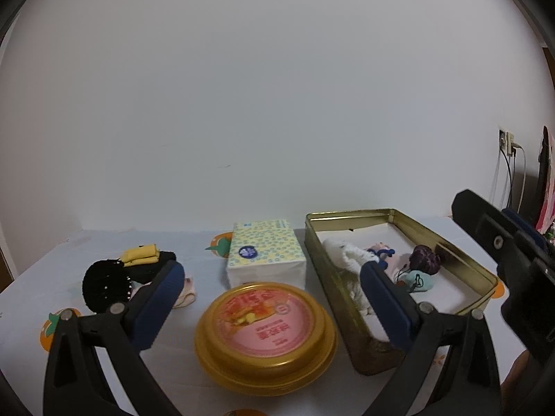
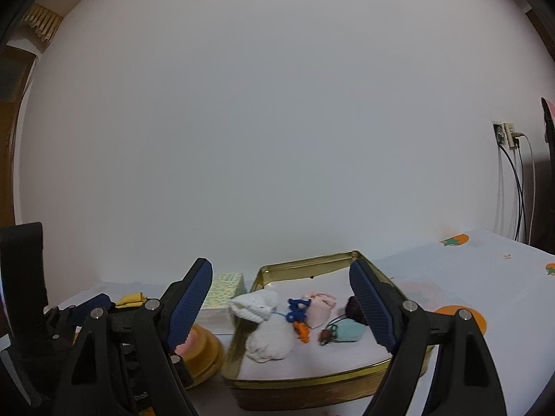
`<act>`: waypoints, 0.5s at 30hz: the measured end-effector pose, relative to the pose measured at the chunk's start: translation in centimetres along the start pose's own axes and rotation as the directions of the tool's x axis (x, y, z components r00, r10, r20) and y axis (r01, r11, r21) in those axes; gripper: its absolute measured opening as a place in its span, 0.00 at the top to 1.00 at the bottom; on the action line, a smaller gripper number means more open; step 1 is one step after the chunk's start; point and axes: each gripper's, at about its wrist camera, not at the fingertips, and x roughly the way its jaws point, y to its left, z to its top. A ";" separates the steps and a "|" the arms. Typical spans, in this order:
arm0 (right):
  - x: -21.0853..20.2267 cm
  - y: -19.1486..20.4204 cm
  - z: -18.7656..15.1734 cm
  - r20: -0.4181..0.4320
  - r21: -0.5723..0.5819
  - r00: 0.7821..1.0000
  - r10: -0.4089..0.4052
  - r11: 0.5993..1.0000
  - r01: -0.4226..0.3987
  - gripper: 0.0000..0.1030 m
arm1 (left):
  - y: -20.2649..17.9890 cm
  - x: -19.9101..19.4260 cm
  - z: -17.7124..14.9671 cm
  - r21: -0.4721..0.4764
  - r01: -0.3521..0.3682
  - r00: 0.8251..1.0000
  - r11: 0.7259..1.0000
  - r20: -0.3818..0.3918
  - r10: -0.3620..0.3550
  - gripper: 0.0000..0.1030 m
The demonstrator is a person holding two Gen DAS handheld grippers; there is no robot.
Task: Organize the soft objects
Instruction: 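Withdraw both open grippers from the tray toward the remaining items, then grasp the black fuzzy hat with the left gripper while the right grasps the pale pink towel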
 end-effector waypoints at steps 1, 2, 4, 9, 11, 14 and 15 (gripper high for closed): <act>0.0 0.3 -0.1 -0.002 0.002 1.000 0.005 1.000 -0.005 0.19 | 0.2 0.0 0.0 -0.001 -0.002 1.000 1.000 0.000 0.002 0.00; 0.0 0.5 -0.1 -0.005 0.004 1.000 0.010 1.000 -0.010 0.19 | 0.5 -0.1 0.0 -0.001 -0.004 1.000 1.000 -0.001 0.004 0.00; 0.2 1.1 -0.2 -0.014 0.008 1.000 0.024 1.000 -0.023 0.19 | 1.1 0.0 -0.1 0.002 -0.012 1.000 1.000 -0.003 0.012 0.00; 1.1 2.9 -0.6 -0.044 0.010 0.997 0.059 0.998 -0.059 0.19 | 3.5 0.3 -0.1 -0.019 -0.048 0.999 0.999 -0.019 0.048 0.00; 1.5 3.7 -0.7 -0.053 0.012 0.996 0.075 0.997 -0.074 0.19 | 4.6 0.4 -0.1 -0.031 -0.069 0.997 0.997 -0.026 0.068 0.00; 1.8 4.9 -0.9 -0.058 0.015 0.993 0.100 0.995 -0.099 0.19 | 6.8 0.8 -0.2 -0.046 -0.107 0.994 0.993 -0.036 0.106 0.00; 2.0 5.4 -1.0 -0.060 0.014 0.992 0.109 0.994 -0.109 0.19 | 7.6 0.9 -0.2 -0.053 -0.122 0.992 0.991 -0.040 0.120 0.00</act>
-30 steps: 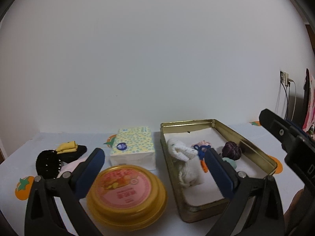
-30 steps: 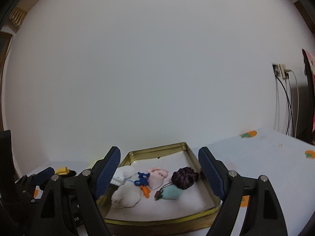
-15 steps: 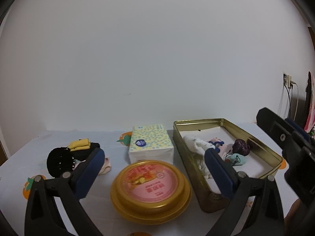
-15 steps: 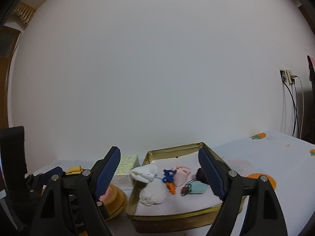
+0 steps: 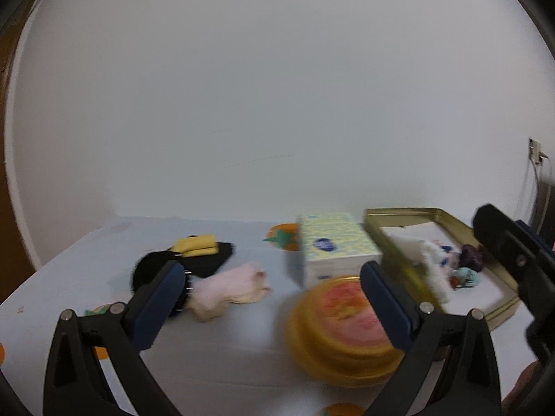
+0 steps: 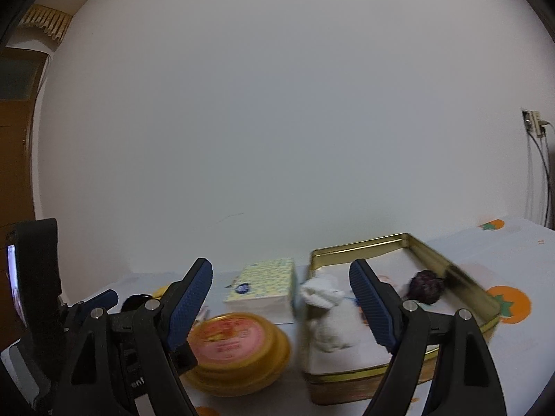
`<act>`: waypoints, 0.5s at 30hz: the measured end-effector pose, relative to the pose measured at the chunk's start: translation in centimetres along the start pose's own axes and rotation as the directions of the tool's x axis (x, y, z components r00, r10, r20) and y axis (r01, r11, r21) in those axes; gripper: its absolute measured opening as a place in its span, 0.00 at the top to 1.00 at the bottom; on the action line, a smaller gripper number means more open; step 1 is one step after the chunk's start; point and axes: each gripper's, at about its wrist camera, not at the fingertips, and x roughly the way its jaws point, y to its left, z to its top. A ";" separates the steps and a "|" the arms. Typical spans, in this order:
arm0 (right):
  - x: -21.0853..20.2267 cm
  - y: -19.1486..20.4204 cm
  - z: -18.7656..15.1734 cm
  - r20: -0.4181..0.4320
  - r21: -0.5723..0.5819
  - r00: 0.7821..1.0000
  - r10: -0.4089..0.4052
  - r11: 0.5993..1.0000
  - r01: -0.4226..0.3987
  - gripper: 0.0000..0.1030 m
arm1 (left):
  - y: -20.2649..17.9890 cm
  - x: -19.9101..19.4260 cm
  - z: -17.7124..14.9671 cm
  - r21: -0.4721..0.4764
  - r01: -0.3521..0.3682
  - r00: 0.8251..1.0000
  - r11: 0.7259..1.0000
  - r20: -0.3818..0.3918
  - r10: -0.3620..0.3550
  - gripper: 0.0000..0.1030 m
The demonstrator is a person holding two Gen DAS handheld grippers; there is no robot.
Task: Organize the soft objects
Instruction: 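Grasp the black fuzzy hat with the left gripper while the right grasps the pale pink towel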
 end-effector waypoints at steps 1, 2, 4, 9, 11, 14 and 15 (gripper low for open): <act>0.2 0.5 -0.1 -0.003 -0.003 1.000 0.010 1.000 -0.010 0.19 | 0.6 0.1 0.0 -0.007 -0.011 1.000 1.000 -0.003 0.011 0.00; 0.4 0.9 -0.2 -0.005 -0.006 1.000 0.017 1.000 -0.017 0.19 | 1.2 0.2 0.0 -0.014 -0.021 1.000 1.000 -0.007 0.021 0.00; 0.7 1.8 -0.3 -0.009 -0.013 0.999 0.034 0.999 -0.034 0.19 | 2.5 0.3 0.0 -0.029 -0.040 0.999 0.999 -0.015 0.040 0.00; 1.6 4.0 -0.8 -0.021 -0.014 0.997 0.071 0.997 -0.071 0.19 | 6.1 1.0 -0.1 -0.082 -0.091 0.995 0.992 -0.046 0.088 0.00; 2.0 4.9 -1.1 -0.034 -0.019 0.996 0.080 0.997 -0.081 0.19 | 7.7 1.5 -0.2 -0.120 -0.106 0.993 0.987 -0.072 0.098 0.00; 2.5 6.1 -1.3 -0.045 -0.033 0.996 0.081 0.996 -0.082 0.19 | 9.9 2.6 -0.4 -0.187 -0.126 0.987 0.974 -0.119 0.105 0.00; 2.5 6.5 -1.4 -0.051 -0.038 0.995 0.081 0.996 -0.083 0.19 | 10.7 3.1 -0.4 -0.204 -0.141 0.984 0.969 -0.136 0.115 0.00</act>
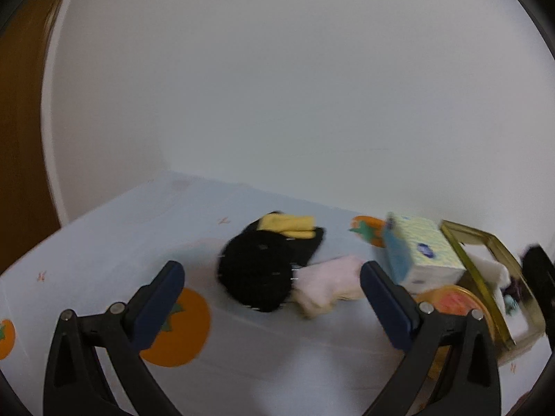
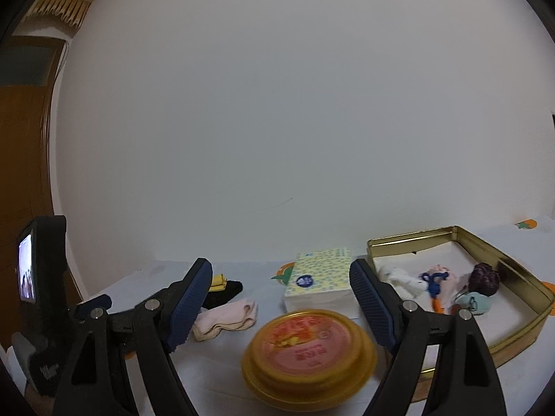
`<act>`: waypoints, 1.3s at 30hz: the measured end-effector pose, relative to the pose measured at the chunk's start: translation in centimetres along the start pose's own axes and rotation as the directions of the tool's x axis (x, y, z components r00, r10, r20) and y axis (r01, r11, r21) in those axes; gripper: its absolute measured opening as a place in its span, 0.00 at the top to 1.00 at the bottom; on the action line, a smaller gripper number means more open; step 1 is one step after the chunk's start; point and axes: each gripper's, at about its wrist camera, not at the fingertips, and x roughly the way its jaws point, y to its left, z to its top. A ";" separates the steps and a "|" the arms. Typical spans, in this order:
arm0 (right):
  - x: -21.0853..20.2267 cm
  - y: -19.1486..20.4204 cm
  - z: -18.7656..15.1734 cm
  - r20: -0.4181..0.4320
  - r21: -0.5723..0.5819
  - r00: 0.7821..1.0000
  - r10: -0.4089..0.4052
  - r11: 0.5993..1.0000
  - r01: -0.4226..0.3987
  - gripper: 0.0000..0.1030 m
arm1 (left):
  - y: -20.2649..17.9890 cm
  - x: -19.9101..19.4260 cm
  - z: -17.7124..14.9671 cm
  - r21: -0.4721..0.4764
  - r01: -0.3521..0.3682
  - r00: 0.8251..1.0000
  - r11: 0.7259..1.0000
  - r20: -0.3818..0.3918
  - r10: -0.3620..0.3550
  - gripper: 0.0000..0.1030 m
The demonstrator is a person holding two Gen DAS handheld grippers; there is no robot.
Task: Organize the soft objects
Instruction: 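Grasp the black fuzzy hat with the left gripper while the right grasps the pale pink towel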
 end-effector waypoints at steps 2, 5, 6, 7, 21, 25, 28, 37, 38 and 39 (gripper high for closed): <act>0.5 0.5 -0.1 -0.016 -0.007 1.000 0.003 1.000 -0.004 0.19 | 1.1 1.2 0.4 -0.019 -0.021 0.999 1.000 -0.028 0.021 0.00; 1.5 1.0 -0.3 -0.048 -0.020 0.999 0.011 1.000 -0.012 0.19 | 1.9 4.0 0.9 -0.011 -0.003 0.991 1.000 -0.134 0.001 0.00; 2.2 0.6 -0.4 -0.055 -0.020 0.998 0.010 1.000 -0.011 0.19 | 2.0 4.8 1.0 -0.012 -0.001 0.986 1.000 -0.164 -0.001 0.00; 2.2 0.6 -0.4 -0.058 -0.016 0.998 0.013 1.000 -0.014 0.19 | 2.0 5.8 1.2 -0.012 0.002 0.980 1.000 -0.197 -0.004 0.00; 4.2 0.0 -0.6 -0.144 0.015 0.989 0.024 1.000 -0.022 0.19 | 1.8 11.4 1.0 -0.048 0.065 0.919 0.997 -0.386 -0.078 0.42; 4.3 0.9 -0.7 -0.143 -0.010 0.989 0.030 0.999 -0.032 0.19 | 1.9 10.9 1.0 -0.025 0.093 0.916 0.995 -0.389 -0.096 0.49; 5.0 1.7 -0.7 -0.143 -0.028 0.989 0.028 0.999 -0.032 0.19 | 2.7 10.5 1.4 0.004 0.040 0.929 0.999 -0.368 -0.036 0.50; 11.1 7.2 -1.4 -0.297 -0.123 0.953 0.061 0.987 -0.102 0.19 | 8.1 10.5 3.0 -0.007 -0.123 0.937 0.992 -0.330 0.114 0.50; 12.5 8.1 -1.6 -0.340 -0.135 0.938 0.069 0.983 -0.121 0.19 | 8.4 10.9 2.8 -0.018 -0.123 0.930 0.992 -0.350 0.109 0.50; 13.5 8.7 -1.8 -0.368 -0.144 0.928 0.066 0.981 -0.127 0.19 | 8.6 11.1 2.7 -0.020 -0.124 0.928 0.992 -0.358 0.109 0.50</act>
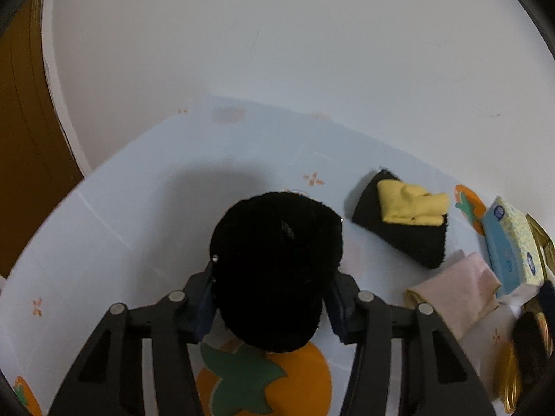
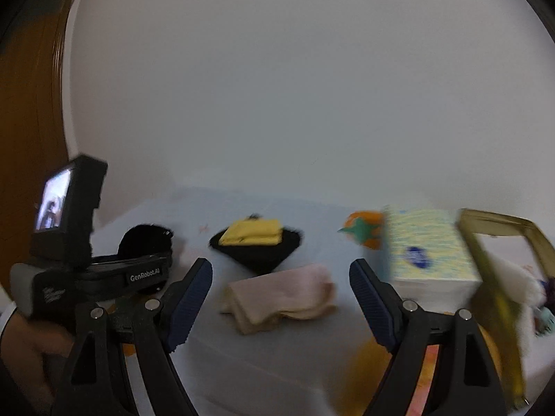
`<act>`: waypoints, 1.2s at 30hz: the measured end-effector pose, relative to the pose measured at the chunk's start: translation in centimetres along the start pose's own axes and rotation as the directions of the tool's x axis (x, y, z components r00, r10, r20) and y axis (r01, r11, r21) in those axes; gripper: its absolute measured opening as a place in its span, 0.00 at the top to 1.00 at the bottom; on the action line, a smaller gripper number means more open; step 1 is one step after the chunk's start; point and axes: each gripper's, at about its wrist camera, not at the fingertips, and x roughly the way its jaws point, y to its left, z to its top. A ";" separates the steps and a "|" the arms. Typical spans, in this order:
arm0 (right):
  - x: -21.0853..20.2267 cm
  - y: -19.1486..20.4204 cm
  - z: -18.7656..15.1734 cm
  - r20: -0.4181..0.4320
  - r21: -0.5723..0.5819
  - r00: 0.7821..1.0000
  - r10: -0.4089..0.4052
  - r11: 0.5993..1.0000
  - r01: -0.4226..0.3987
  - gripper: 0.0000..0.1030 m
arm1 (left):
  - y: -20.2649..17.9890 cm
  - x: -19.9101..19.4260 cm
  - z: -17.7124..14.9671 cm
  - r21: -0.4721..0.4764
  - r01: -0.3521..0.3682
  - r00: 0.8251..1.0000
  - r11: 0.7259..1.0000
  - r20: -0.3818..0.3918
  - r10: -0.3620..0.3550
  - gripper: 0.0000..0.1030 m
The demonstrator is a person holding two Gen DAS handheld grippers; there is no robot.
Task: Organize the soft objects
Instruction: 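Grasp the black fuzzy hat with the left gripper while the right grasps the pale pink towel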
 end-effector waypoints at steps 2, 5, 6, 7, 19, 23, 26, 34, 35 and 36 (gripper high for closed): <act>2.4 0.9 0.5 -0.078 -0.023 0.997 -0.005 1.000 0.003 0.19 | 0.1 0.1 0.1 -0.005 0.003 1.000 1.000 -0.004 -0.003 0.50; 5.5 1.0 0.6 -0.202 -0.011 0.979 -0.013 1.000 0.011 0.19 | -0.3 0.4 0.2 0.003 -0.005 1.000 1.000 -0.006 0.005 0.49; 6.6 0.9 0.5 -0.256 0.002 0.966 -0.016 1.000 0.017 0.19 | -0.3 0.5 0.2 0.007 -0.008 1.000 1.000 -0.007 0.008 0.49; 7.6 0.7 0.2 -0.304 0.006 0.952 -0.023 1.000 0.026 0.19 | -0.4 0.6 0.2 0.010 -0.010 1.000 1.000 -0.009 0.010 0.49; 6.8 2.0 -0.7 -0.338 -0.130 0.935 -0.105 0.989 0.064 0.75 | -0.1 1.0 0.0 -0.004 -0.002 1.000 1.000 -0.025 0.002 0.46; 6.2 0.0 -0.5 -0.324 -0.015 0.946 0.008 1.000 -0.013 0.86 | 0.1 0.8 -0.3 -0.014 0.007 1.000 1.000 -0.022 -0.008 0.46; 4.2 -2.2 0.1 -0.182 0.136 0.955 0.233 0.968 -0.210 0.87 | 0.4 0.7 -0.4 -0.042 0.044 0.999 0.998 -0.009 -0.045 0.46; -0.3 -0.8 0.4 0.019 0.061 0.957 0.291 0.955 -0.291 0.87 | -1.1 -1.2 -0.7 0.018 0.049 0.995 0.999 0.085 -0.051 0.46; -0.4 -0.6 0.4 0.022 0.047 0.960 0.278 0.959 -0.279 0.87 | -1.3 -1.3 -0.7 0.028 0.046 0.995 0.999 0.089 -0.048 0.46; -0.5 -0.3 0.4 0.023 0.033 0.965 0.262 0.964 -0.263 0.87 | -1.4 -1.4 -0.7 0.035 0.042 0.995 0.999 0.091 -0.045 0.46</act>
